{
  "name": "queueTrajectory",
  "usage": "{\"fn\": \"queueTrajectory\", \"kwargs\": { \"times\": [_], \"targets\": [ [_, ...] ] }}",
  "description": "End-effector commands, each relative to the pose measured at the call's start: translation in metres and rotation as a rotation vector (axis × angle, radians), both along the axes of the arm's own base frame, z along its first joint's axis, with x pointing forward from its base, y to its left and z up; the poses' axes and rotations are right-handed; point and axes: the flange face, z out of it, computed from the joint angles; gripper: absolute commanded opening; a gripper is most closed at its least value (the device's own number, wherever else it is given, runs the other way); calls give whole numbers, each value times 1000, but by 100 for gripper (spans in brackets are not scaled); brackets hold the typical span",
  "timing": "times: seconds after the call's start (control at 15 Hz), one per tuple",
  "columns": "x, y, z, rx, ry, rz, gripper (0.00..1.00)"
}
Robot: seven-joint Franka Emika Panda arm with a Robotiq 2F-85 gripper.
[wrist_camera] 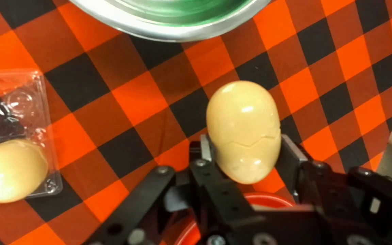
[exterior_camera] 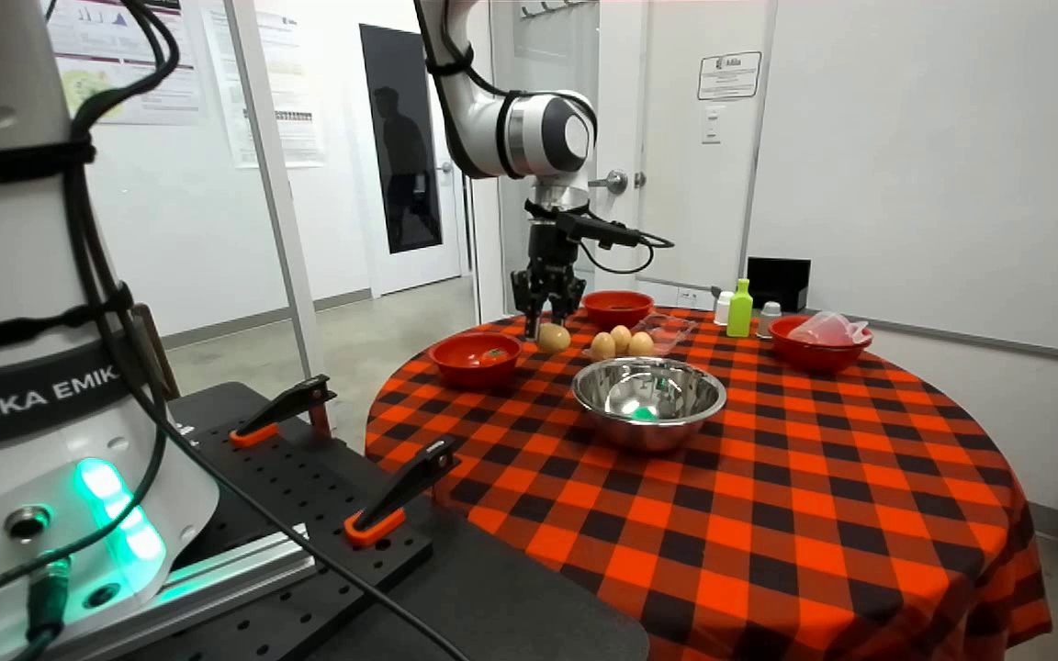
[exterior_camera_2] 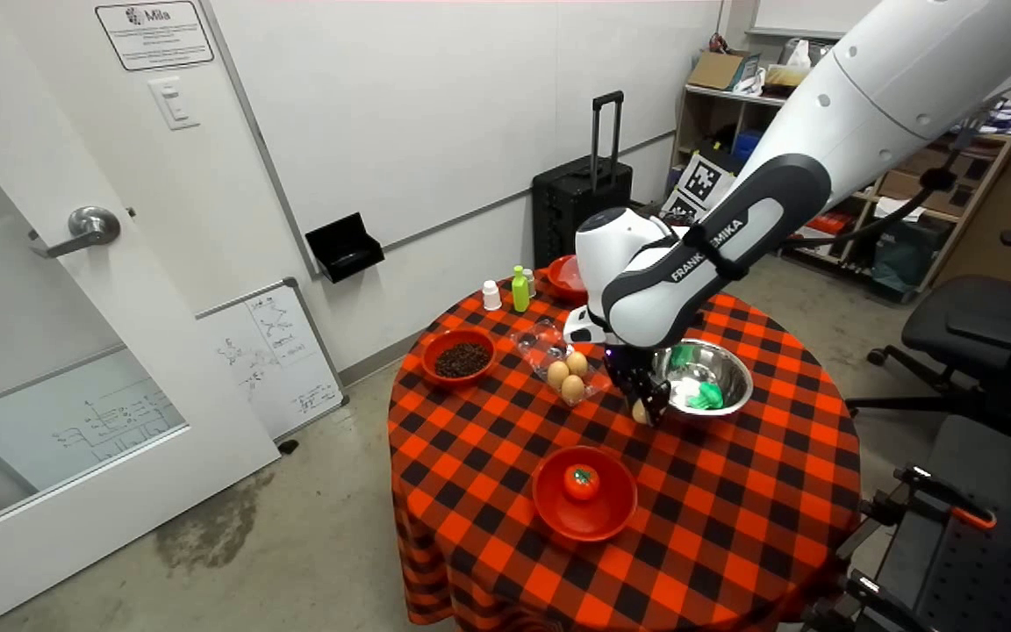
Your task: Remove the egg from the silver bowl and put it on the table
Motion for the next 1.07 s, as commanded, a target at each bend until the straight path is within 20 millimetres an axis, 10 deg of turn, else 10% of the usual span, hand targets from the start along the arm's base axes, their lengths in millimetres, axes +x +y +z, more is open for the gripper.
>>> {"fn": "queueTrajectory", "kwargs": {
  "times": [0.0, 0.67, 0.73, 1.0],
  "targets": [
    [15, -3, -34, -28, 0, 17, 23],
    [24, 3, -102, -27, 78, 13, 23],
    [26, 3, -101, -29, 78, 12, 73],
    [28, 0, -96, -35, 67, -12, 93]
  ]
}}
